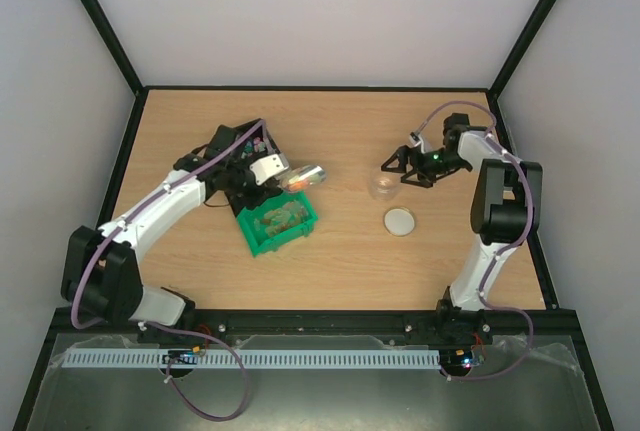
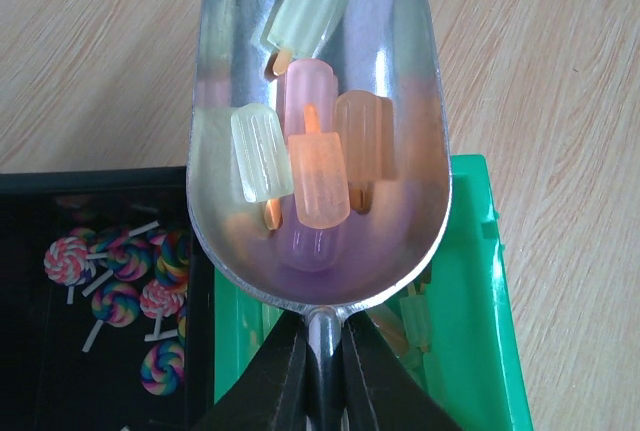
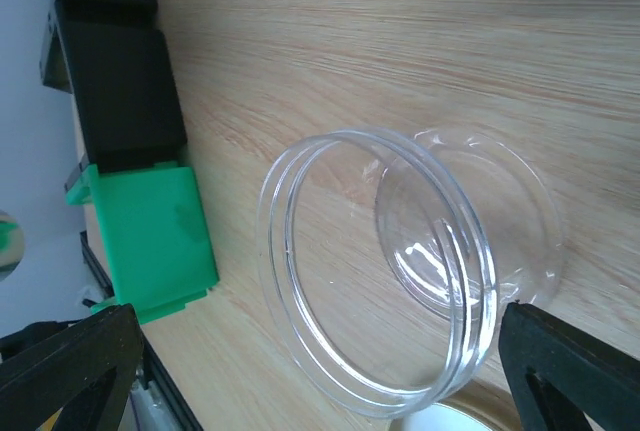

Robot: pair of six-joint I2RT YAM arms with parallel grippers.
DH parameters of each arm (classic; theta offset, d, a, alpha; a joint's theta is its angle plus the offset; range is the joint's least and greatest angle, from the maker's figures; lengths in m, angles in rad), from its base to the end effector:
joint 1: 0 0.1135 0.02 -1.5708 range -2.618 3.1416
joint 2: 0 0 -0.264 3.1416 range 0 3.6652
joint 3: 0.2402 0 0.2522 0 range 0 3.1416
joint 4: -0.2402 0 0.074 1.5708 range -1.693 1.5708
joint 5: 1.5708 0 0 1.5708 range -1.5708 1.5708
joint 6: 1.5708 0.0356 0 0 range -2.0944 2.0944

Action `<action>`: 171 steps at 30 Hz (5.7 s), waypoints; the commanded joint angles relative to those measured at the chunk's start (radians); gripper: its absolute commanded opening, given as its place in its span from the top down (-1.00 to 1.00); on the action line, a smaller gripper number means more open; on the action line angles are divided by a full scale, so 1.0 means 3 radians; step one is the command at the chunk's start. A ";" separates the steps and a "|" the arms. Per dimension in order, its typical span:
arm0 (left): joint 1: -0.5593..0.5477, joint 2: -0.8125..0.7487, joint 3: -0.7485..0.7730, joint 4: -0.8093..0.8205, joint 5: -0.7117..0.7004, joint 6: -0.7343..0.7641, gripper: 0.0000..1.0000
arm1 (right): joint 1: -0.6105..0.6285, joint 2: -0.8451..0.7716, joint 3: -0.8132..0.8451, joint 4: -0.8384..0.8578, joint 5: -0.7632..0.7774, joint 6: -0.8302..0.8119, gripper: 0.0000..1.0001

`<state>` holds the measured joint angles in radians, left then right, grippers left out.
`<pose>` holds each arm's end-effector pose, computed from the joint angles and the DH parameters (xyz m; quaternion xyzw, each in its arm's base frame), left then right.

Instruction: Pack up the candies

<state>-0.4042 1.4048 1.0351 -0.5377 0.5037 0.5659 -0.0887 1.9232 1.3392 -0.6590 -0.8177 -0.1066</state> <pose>0.2610 -0.1303 0.2584 0.4987 0.7722 -0.2094 0.3334 0.3810 -0.0078 0.1832 -0.0730 0.9047 0.3758 0.1872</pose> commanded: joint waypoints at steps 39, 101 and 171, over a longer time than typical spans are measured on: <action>-0.0328 0.1009 0.1298 -0.0958 -0.0688 0.0384 0.96 | 0.0896 0.0280 0.0144 0.0988 -0.0562 0.0865 -1.00; -0.0820 0.1716 0.2408 -0.1839 -0.1814 0.0386 0.96 | 0.0948 0.0184 0.0005 0.1041 -0.0495 0.0866 -0.97; -0.0666 0.0223 0.0644 -0.2524 -0.2322 0.0130 0.96 | 0.2251 -0.0106 -0.0083 0.0812 0.0356 0.1149 -0.11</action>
<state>-0.5930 1.4326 1.1995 -1.2739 -0.1532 0.5980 0.5766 1.8782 1.3308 -0.4259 -0.6777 0.2115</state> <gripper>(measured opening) 0.074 0.596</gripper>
